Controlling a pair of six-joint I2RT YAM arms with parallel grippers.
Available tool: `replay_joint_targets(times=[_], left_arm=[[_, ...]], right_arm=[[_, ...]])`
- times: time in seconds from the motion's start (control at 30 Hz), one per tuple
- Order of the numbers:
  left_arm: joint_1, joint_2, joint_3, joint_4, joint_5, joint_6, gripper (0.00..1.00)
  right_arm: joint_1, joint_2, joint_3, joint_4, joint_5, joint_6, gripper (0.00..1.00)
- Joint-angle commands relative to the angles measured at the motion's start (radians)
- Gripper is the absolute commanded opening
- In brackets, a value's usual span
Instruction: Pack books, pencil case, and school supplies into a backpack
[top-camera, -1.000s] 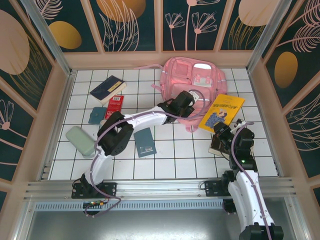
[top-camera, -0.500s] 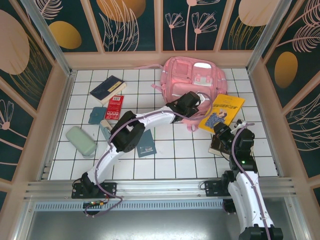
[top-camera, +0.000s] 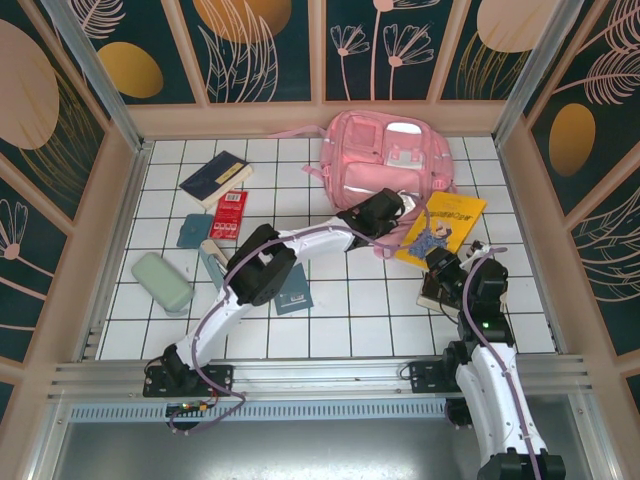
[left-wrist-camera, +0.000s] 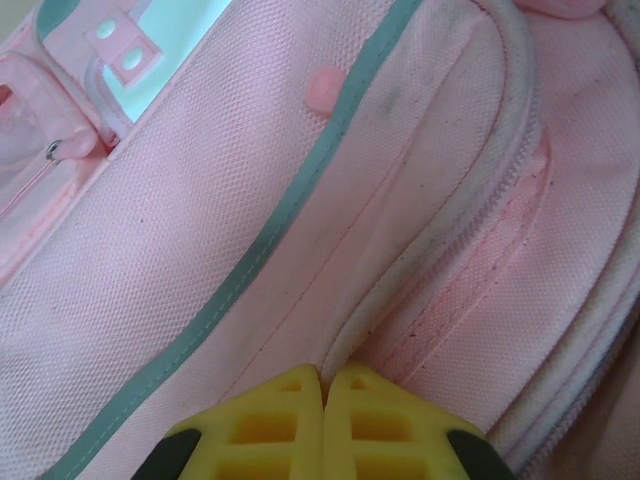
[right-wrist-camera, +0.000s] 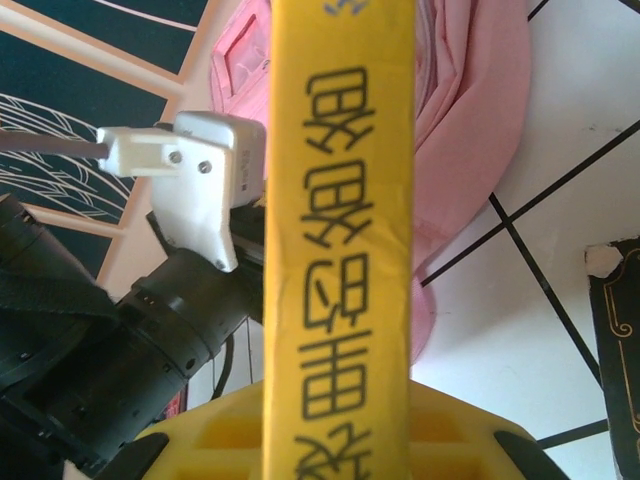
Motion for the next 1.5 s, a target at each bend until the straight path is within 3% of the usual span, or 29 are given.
replay_joint_targets(times=[0.0,0.33,0.67,0.77,0.87,1.03,1.33,1.47], left_arm=[[0.020,-0.118,-0.062,-0.011,-0.078,-0.058,0.00],[0.020,-0.294,-0.109,-0.064,-0.156,-0.170,0.00],[0.021,-0.290,0.106,-0.203,-0.218,-0.229,0.00],[0.021,-0.267,0.190,-0.226,-0.251,-0.232,0.00],[0.023,-0.227,0.276,-0.258,-0.288,-0.236,0.00],[0.030,-0.160,0.380,-0.302,-0.321,-0.246,0.00],[0.033,-0.137,0.402,-0.303,-0.301,-0.259,0.00],[0.033,-0.156,0.385,-0.318,-0.251,-0.275,0.00]], right_arm=[[-0.007,-0.019,-0.007,0.101,-0.019,0.005,0.00],[-0.006,-0.008,-0.036,0.192,-0.130,0.017,0.00],[0.006,0.046,-0.105,0.457,-0.321,0.136,0.00],[0.040,0.074,-0.111,0.447,-0.281,0.156,0.00],[0.082,0.044,-0.081,0.273,-0.137,0.124,0.00],[0.085,-0.029,-0.132,0.187,-0.046,0.186,0.00],[0.150,0.035,-0.143,0.359,-0.118,0.186,0.00],[0.200,0.129,-0.121,0.529,-0.159,0.177,0.00]])
